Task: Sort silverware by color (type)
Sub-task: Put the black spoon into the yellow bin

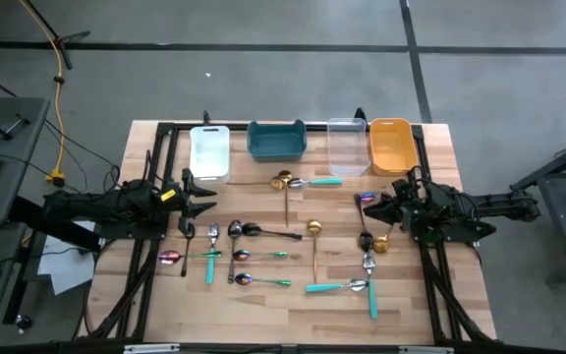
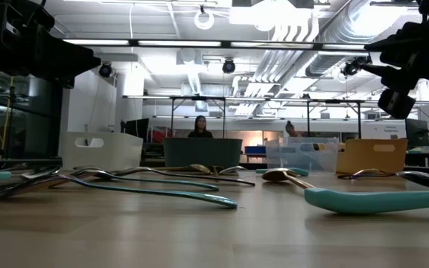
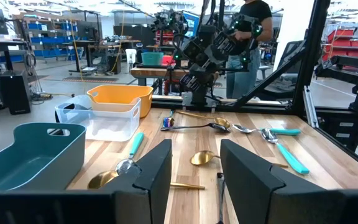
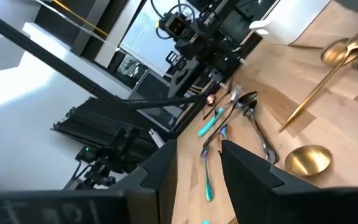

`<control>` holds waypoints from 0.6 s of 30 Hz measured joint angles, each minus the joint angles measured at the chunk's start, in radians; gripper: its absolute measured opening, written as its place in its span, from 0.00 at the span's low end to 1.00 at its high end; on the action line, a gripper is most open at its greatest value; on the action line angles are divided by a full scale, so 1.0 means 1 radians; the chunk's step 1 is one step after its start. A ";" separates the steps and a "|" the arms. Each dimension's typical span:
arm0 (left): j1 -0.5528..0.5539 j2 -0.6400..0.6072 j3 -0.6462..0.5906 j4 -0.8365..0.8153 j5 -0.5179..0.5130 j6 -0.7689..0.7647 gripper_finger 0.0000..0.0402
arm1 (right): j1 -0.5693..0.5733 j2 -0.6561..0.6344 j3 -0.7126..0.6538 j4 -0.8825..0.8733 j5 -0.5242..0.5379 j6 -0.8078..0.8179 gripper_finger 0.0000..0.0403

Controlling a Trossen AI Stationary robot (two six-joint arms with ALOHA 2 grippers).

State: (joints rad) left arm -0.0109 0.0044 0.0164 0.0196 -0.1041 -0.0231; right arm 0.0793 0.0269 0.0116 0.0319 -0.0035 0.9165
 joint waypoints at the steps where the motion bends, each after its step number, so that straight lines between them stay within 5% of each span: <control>1: 0.000 0.000 0.000 0.000 0.000 0.000 0.32 | 0.000 0.000 0.000 0.000 0.006 0.000 0.29; 9: 0.000 0.000 0.000 0.000 0.000 0.000 0.32 | 0.000 0.000 0.000 0.020 0.014 0.035 0.29; 13: 0.000 0.000 0.000 0.000 0.000 0.000 0.32 | 0.000 0.022 0.004 0.258 0.081 0.039 0.29; 18: 0.000 0.000 0.000 0.000 0.000 0.000 0.32 | 0.000 0.135 0.191 0.203 0.102 -0.158 0.29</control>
State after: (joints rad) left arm -0.0109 0.0043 0.0164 0.0196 -0.1043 -0.0227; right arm 0.0794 0.1621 0.2025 0.2348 0.0985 0.7587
